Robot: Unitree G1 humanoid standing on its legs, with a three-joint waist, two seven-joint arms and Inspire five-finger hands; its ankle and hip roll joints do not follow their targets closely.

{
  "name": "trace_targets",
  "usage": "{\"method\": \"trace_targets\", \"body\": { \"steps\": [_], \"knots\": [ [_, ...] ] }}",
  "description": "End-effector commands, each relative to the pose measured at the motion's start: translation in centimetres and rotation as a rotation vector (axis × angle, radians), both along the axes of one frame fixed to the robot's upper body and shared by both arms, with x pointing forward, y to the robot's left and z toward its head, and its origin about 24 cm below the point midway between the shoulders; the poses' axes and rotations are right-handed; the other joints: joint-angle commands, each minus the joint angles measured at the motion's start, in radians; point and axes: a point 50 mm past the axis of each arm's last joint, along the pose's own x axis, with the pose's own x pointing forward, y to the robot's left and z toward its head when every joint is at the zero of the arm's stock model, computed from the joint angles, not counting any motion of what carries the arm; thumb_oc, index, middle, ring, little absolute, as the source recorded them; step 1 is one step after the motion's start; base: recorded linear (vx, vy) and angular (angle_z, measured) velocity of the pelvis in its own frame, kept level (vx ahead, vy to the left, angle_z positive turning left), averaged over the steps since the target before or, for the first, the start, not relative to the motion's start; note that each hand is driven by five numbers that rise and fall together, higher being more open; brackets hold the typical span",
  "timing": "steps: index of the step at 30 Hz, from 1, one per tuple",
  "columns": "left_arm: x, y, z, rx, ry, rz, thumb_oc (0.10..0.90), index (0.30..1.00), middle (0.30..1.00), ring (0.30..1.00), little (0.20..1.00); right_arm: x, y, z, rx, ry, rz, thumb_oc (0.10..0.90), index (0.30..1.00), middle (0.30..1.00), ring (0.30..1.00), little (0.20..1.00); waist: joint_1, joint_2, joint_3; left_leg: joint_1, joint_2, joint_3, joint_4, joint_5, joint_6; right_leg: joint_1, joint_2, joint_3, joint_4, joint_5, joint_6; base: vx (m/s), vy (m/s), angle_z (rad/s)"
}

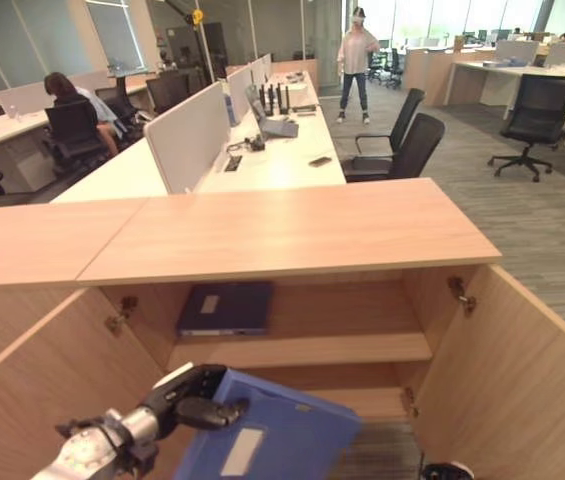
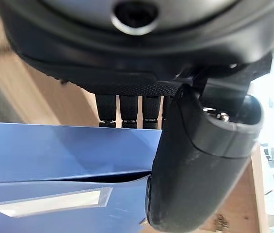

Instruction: Put the empty folder in the office cabinet

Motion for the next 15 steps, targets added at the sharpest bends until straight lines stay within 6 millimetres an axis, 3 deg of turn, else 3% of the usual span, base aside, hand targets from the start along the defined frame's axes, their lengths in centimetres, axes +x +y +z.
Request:
{"method": "trace_targets", "body": {
  "steps": [1,2,4,5,7,8,12,15],
  "knots": [
    [4.7,0.6,7.2,0.198,-0.442,-0.077,0.4,0.3,0.3,0.3,0.3,10.0,0.9,5.6,-0.056,-0.394,0.256,0.8,0.9,0.9,0.9,0.9,-0.005,-0.039,0.036,0.054,0.023,-0.028,-0.001,-0.107,-0.013,-0.018,-0.014,-0.039,0.007,-0.03,0.008,0.0,0.0,0.0],
    [4.7,0.6,7.2,0.197,-0.443,-0.077,0.4,0.3,0.3,0.3,0.3,10.0,0.8,5.6,-0.057,-0.394,0.256,0.8,0.9,0.9,0.9,0.9,-0.006,-0.039,0.033,0.05,0.023,-0.029,-0.001,-0.104,-0.012,-0.022,-0.015,-0.04,0.007,-0.028,0.007,0.0,0.0,0.0],
    [4.7,0.6,7.5,0.252,-0.489,-0.064,0.4,0.3,0.3,0.3,0.3,12.1,1.4,8.4,-0.094,-0.516,0.401,0.8,0.9,0.9,0.9,0.9,-0.01,-0.041,0.037,0.049,0.022,-0.031,-0.001,-0.107,-0.01,-0.023,-0.016,-0.039,0.007,-0.029,0.007,0.0,0.0,0.0],
    [4.6,0.6,7.5,0.252,-0.488,-0.064,0.4,0.3,0.3,0.3,0.3,12.1,1.4,8.4,-0.094,-0.516,0.401,0.8,0.9,0.9,0.9,0.9,-0.01,-0.04,0.037,0.049,0.022,-0.031,-0.001,-0.107,-0.01,-0.023,-0.016,-0.039,0.007,-0.029,0.007,0.0,0.0,0.0],
    [4.2,1.4,7.7,0.352,-0.555,0.002,0.4,0.3,0.3,0.3,0.3,14.4,2.6,13.4,-0.158,-0.689,0.656,0.8,0.9,0.9,0.9,0.9,-0.013,-0.049,0.041,0.047,0.023,-0.03,-0.001,-0.113,-0.007,-0.027,-0.017,-0.039,0.007,-0.035,0.004,0.0,0.0,0.0],
    [4.2,1.5,7.6,0.376,-0.563,0.011,0.4,0.3,0.3,0.3,0.3,14.6,2.9,14.3,-0.165,-0.713,0.701,0.8,0.9,0.9,0.9,0.9,-0.014,-0.051,0.043,0.046,0.025,-0.03,-0.001,-0.114,-0.007,-0.027,-0.017,-0.039,0.007,-0.036,0.003,0.0,0.0,0.0],
    [4.2,1.3,7.3,0.376,-0.584,0.047,0.4,0.3,0.3,0.3,0.3,14.9,4.4,16.8,-0.146,-0.798,0.81,0.8,0.9,0.9,0.9,0.9,-0.015,-0.052,0.049,0.046,0.027,-0.027,-0.001,-0.116,-0.005,-0.029,-0.015,-0.037,0.007,-0.04,-0.001,0.0,0.0,0.0],
    [4.2,0.9,7.2,0.357,-0.596,0.049,0.4,0.3,0.3,0.3,0.3,14.8,5.0,17.2,-0.133,-0.819,0.836,0.8,0.9,0.9,0.9,0.9,-0.014,-0.051,0.051,0.048,0.028,-0.024,-0.001,-0.116,-0.004,-0.029,-0.014,-0.038,0.007,-0.041,-0.002,0.0,0.0,0.0]
  ]
}}
